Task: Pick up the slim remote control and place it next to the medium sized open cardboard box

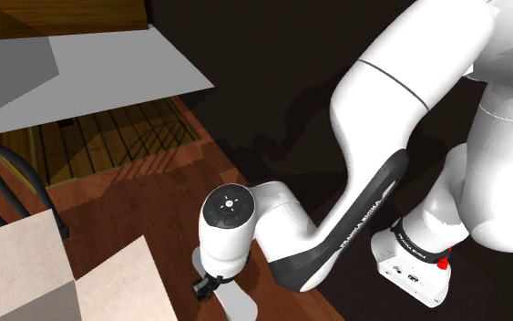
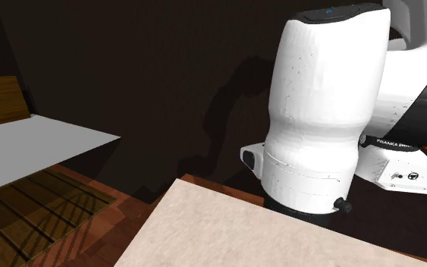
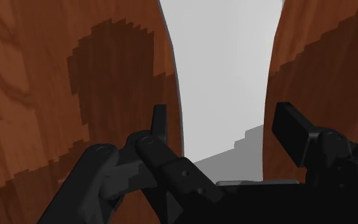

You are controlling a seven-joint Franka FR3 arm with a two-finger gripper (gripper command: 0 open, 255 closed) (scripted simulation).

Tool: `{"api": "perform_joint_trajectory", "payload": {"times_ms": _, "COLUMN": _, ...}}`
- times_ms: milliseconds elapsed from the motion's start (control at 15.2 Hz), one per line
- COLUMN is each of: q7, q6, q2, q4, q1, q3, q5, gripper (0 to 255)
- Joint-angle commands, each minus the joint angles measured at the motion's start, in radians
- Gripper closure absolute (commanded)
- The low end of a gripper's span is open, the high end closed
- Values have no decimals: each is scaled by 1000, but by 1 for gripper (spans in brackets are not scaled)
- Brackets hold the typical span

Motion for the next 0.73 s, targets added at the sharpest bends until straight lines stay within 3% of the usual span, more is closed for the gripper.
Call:
{"api": "perform_joint_trajectory", "payload": {"times_ms": 0, "q7": 17, "q6": 17, "q2": 28, "q4": 10, "q1": 17, "q3": -21, "q5": -25, "gripper": 255}}
{"api": "perform_joint_trajectory", "payload": {"times_ms": 660, "q7": 87, "q6": 103, "q2": 152, "q4": 47, "q1": 94, "q3": -119, "q5": -124, "gripper": 255}}
